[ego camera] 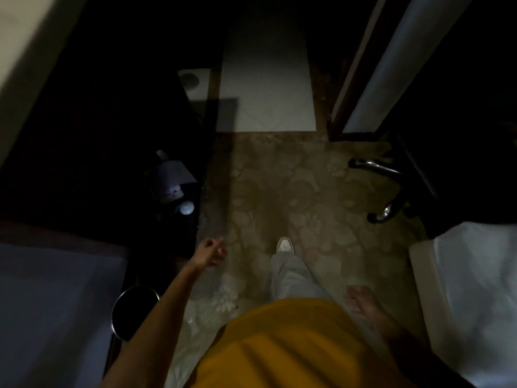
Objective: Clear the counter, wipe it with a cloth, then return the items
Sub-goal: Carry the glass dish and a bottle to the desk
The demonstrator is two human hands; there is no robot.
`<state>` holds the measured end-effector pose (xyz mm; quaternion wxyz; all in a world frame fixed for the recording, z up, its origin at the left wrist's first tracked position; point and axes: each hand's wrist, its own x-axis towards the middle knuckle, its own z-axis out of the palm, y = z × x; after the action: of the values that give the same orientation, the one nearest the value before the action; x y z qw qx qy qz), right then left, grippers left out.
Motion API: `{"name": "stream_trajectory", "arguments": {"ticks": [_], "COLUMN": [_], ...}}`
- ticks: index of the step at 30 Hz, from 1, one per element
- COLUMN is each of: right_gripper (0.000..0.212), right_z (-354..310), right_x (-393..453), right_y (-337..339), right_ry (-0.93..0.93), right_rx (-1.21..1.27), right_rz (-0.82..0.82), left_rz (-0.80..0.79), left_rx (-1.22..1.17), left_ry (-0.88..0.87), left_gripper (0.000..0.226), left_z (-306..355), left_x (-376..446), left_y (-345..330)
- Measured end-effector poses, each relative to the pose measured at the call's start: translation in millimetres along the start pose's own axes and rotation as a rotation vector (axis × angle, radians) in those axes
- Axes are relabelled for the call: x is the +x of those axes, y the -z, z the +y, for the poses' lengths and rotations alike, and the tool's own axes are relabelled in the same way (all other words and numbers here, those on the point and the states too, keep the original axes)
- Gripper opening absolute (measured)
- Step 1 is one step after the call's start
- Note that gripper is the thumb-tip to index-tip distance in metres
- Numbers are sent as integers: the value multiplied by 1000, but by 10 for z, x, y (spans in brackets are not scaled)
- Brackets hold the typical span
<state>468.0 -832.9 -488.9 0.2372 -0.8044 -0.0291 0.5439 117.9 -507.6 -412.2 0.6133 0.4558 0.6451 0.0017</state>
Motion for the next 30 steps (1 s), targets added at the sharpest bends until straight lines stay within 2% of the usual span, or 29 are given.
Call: {"name": "stream_trajectory", "arguments": {"ticks": [1,5,10,13,15,18,20,24,27,30], "right_gripper": [23,13,15,16,10,15,15,22,28,18], "right_z": [-328,-1909,-3675,-4443,-4891,-5738,-6402,-7730,-8603,-9346], "right_x": [130,874,1392,1656,1855,1895,1830,1539,1207,731], "right_y": [11,-63,-81,-185,-329,-649,-904,-1491,-1913,-2316], "right_ry": [-9,99,174,194,212,269,364,603,783,986], "right_rx": [-54,-16,39,-3,-27,-75,-67,-54,-39,-10], "right_rz": [-29,-25,-68,-82,-97,-124,-176,-268,-383,-528], "left_rz": [19,81,119,146,135,150,213,278,325,429], "left_rx": [2,-117,-217,-288,-352,-393,-450,-473,-496,-485], "left_ry": [64,301,358,384,357,242,98,-255,-481,-675], "left_gripper": [25,30,32,30,30,28,31,57,49,38], "left_z": [-18,-34,388,786,1155,1961,2592,3744,4570,5138], "left_x": [130,486,892,1335,1687,2096,2247,2304,1998,1589], "left_y": [68,236,386,477,592,831,1080,1609,1916,2150]}}
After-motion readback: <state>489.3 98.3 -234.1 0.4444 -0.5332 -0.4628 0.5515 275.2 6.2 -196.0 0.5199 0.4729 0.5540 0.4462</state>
